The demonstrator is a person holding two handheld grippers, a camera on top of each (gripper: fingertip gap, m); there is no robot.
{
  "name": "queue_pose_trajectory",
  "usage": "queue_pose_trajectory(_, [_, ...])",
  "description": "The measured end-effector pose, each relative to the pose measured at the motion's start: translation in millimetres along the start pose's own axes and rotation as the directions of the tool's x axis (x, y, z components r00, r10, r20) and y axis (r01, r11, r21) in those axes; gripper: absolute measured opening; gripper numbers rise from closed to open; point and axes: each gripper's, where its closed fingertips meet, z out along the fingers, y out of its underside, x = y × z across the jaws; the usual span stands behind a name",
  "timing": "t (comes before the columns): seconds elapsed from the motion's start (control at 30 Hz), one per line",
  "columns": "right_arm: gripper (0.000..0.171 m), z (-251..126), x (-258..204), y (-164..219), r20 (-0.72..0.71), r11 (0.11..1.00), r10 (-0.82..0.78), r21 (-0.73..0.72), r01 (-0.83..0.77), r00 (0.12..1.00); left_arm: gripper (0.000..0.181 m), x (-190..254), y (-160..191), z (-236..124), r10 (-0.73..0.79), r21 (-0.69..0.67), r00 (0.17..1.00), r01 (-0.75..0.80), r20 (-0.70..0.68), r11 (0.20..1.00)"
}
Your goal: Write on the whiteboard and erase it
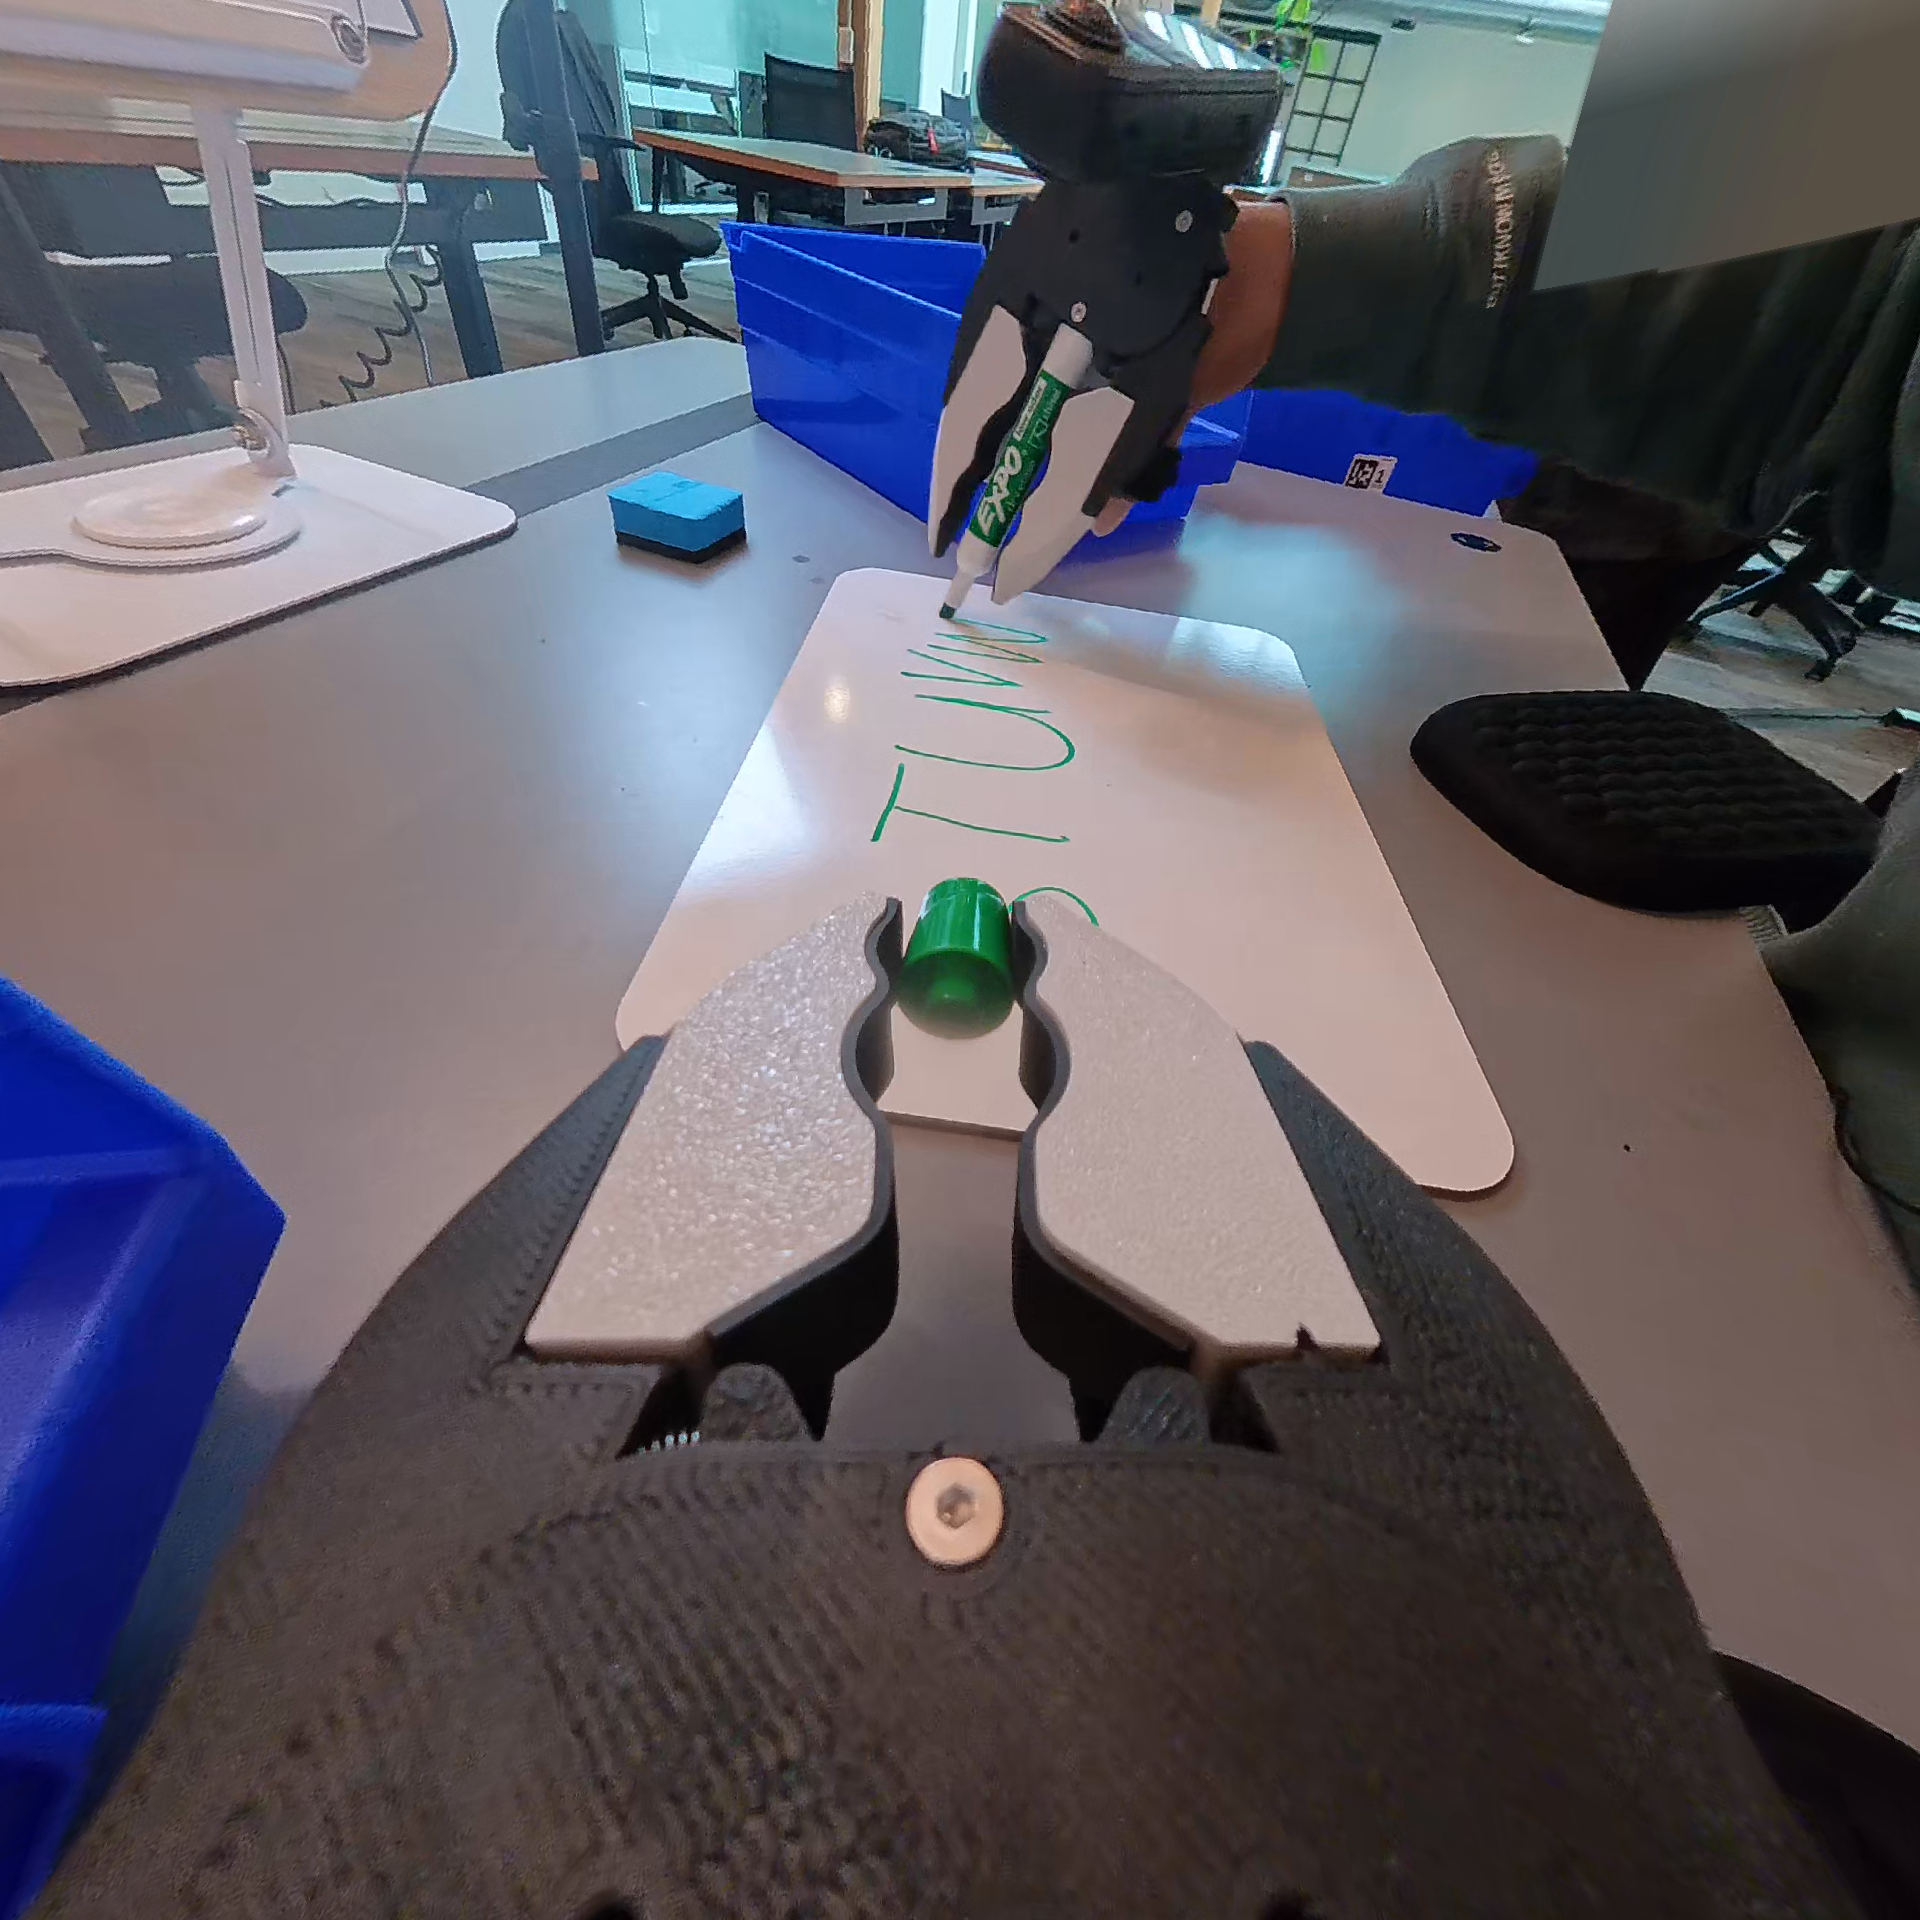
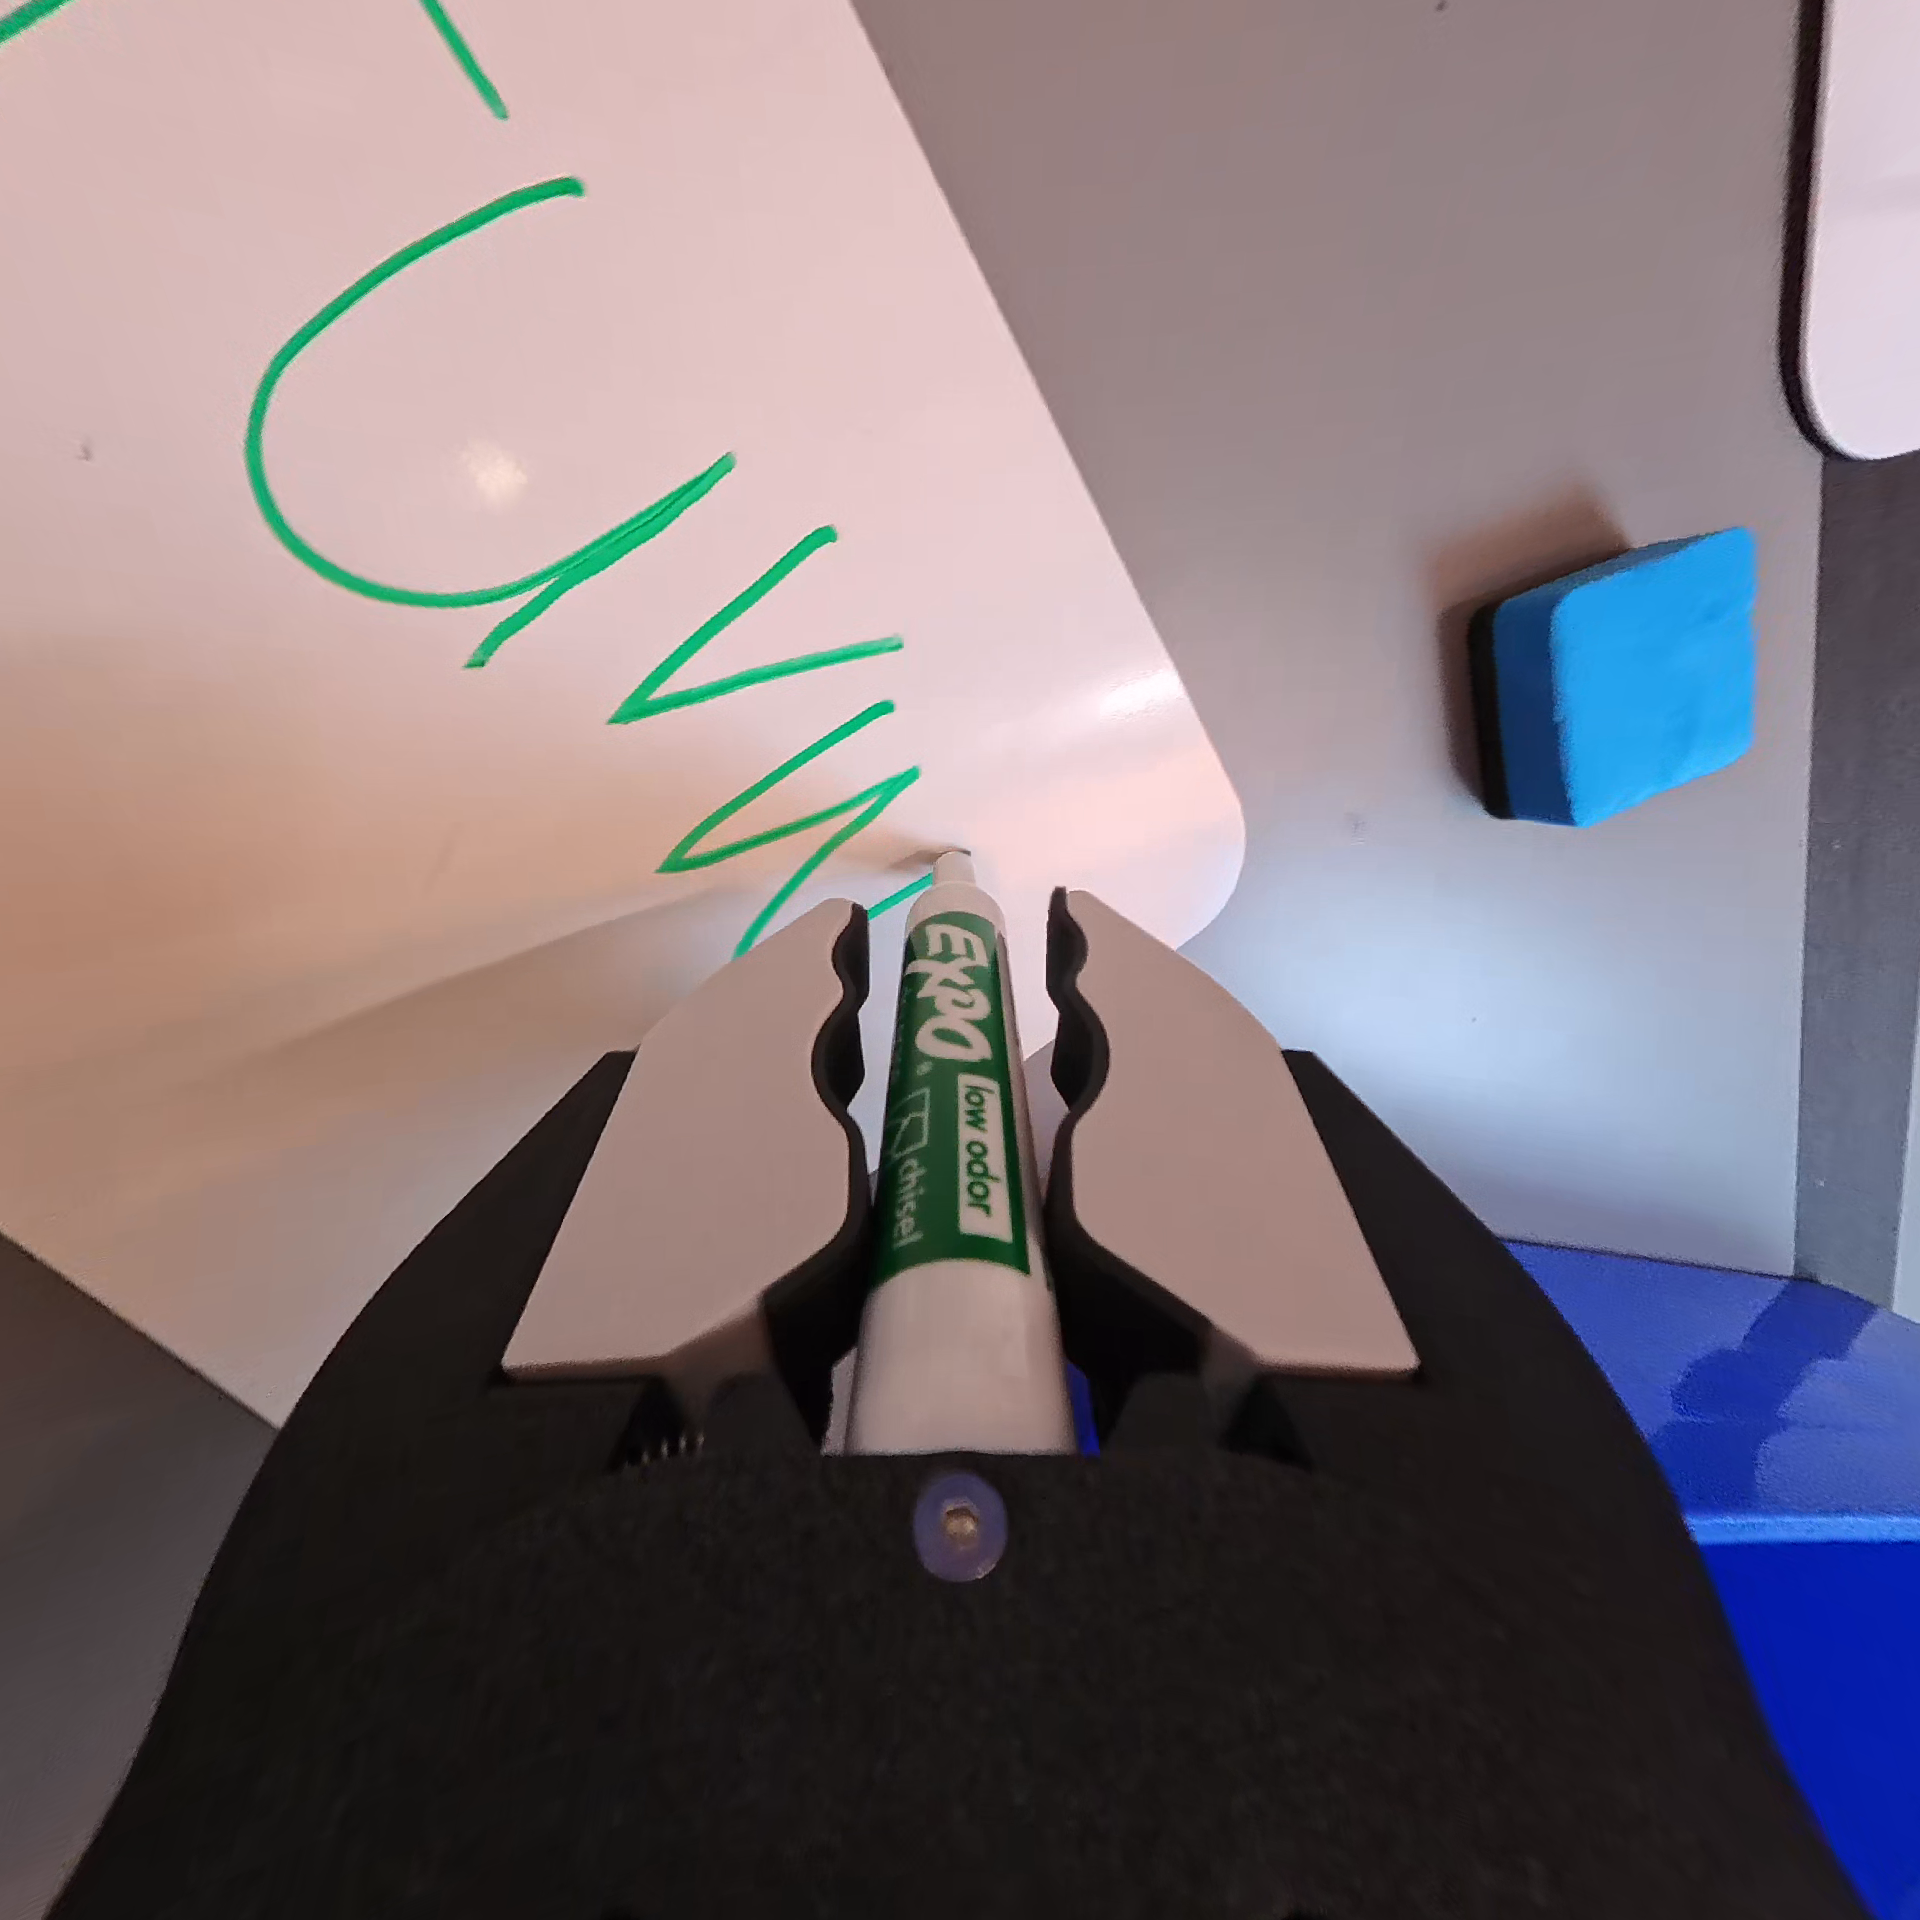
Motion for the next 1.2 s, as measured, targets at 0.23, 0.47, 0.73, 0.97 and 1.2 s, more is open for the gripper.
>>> queue_pose_trajectory(0.23, [0.034, -15, -6, 7, 0.002, 0.998, 0.040, 0.043, -0.040, 0.999, 0.020, 0, 0, 0, 0.000, -0.001, 1.000, 0.000, 0.000, 1.000])
queue_pose_trajectory(0.47, [0.033, -22, -5, 21, -0.032, 0.998, 0.060, 0.039, -0.058, 0.998, 0.020, 0, 0, 0, 0.006, -0.003, 1.000, -0.006, 0.005, 1.000])
queue_pose_trajectory(0.73, [0.034, -10, 2, 7, -0.033, 0.999, 0.018, 0.033, -0.017, 0.999, 0.020, -1, 0, 0, 0.009, -0.003, 1.000, -0.009, 0.013, 1.000])
queue_pose_trajectory(0.97, [0.033, -3, 1, 10, -0.023, 1.000, -0.007, -0.002, 0.007, 1.000, 0.020, -1, 0, 0, 0.008, -0.004, 1.000, -0.008, 0.010, 1.000])
queue_pose_trajectory(1.2, [0.033, -13, -12, 31, -0.007, 0.999, -0.005, -0.051, 0.004, 1.000, 0.020, -1, 1, 0, 0.011, -0.006, 1.000, -0.011, 0.011, 1.000])
